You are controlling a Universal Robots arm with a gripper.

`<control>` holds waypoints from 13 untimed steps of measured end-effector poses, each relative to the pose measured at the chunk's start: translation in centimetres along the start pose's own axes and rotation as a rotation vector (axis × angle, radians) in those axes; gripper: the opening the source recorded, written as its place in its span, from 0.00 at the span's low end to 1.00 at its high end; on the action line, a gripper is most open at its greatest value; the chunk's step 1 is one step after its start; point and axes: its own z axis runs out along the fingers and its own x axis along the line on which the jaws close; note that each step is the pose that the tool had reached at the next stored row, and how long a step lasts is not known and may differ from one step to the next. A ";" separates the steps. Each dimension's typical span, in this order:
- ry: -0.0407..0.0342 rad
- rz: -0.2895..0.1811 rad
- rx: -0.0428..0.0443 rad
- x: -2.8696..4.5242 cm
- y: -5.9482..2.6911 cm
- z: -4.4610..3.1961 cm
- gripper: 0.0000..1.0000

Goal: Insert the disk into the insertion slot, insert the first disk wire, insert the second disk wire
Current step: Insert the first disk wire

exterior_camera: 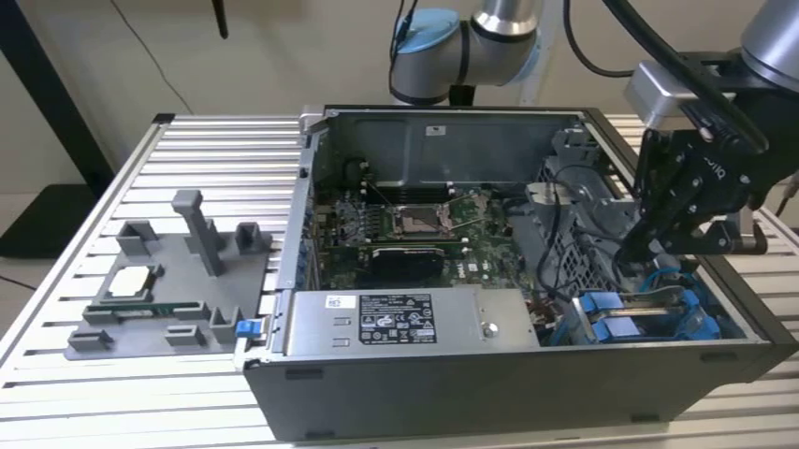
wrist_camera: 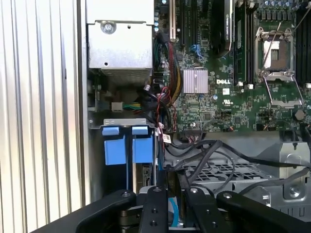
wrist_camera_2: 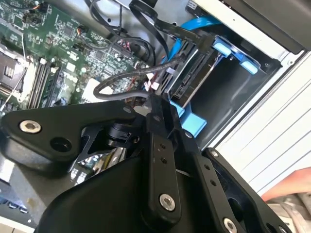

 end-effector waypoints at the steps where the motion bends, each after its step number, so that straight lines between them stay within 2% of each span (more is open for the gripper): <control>1: 0.0001 0.000 0.0004 0.07 -0.05 0.10 0.00; 7: 0.0003 0.000 0.0038 0.42 -0.56 0.76 0.00; 13: 0.0021 0.000 0.0040 0.56 -1.94 1.10 0.00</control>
